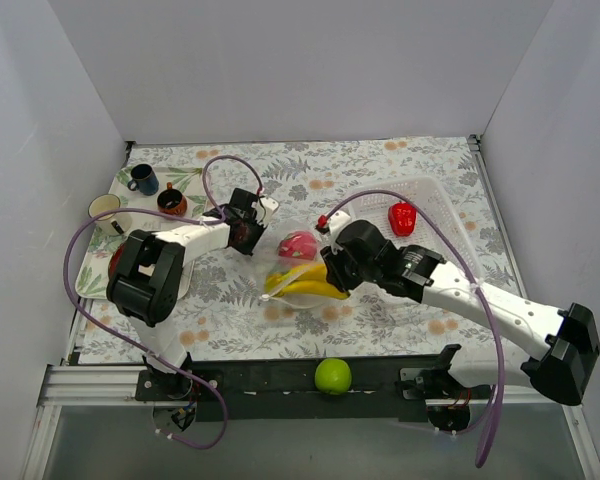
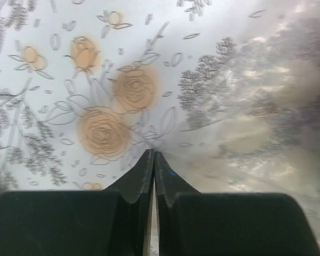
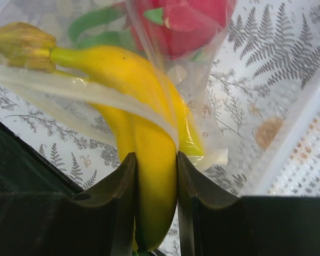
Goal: Open the zip-top bag and remove the fake food
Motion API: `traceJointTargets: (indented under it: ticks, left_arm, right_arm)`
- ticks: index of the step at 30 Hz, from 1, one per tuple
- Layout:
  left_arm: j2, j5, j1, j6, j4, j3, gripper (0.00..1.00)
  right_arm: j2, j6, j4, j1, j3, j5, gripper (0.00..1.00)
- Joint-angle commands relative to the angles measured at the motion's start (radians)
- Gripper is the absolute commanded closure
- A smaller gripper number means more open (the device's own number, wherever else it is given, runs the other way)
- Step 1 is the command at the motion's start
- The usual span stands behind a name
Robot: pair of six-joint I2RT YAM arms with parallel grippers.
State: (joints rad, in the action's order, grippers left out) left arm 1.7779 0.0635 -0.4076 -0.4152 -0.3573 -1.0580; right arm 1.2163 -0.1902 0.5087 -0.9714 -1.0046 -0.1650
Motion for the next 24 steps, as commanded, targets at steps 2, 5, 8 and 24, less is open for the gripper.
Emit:
traceJointTargets:
  ticks: [2, 5, 8, 24]
  left_arm:
    - [0.037, 0.174, 0.059, 0.053, -0.011, 0.059, 1.00]
    - [0.046, 0.170, 0.062, 0.049, -0.009, 0.056, 1.00]
    - [0.043, 0.165, 0.062, 0.047, -0.009, 0.056, 1.00]
    - [-0.110, -0.283, -0.015, -0.139, -0.296, -0.301, 1.00]
  right_arm:
    - [-0.052, -0.054, 0.304, 0.056, -0.049, -0.149, 0.99]
    - [-0.070, -0.069, 0.306, 0.056, -0.061, -0.128, 0.99]
    - [-0.064, -0.081, 0.353, 0.057, -0.098, -0.122, 0.99]
    - [0.218, -0.055, 0.153, 0.056, -0.046, 0.097, 0.72]
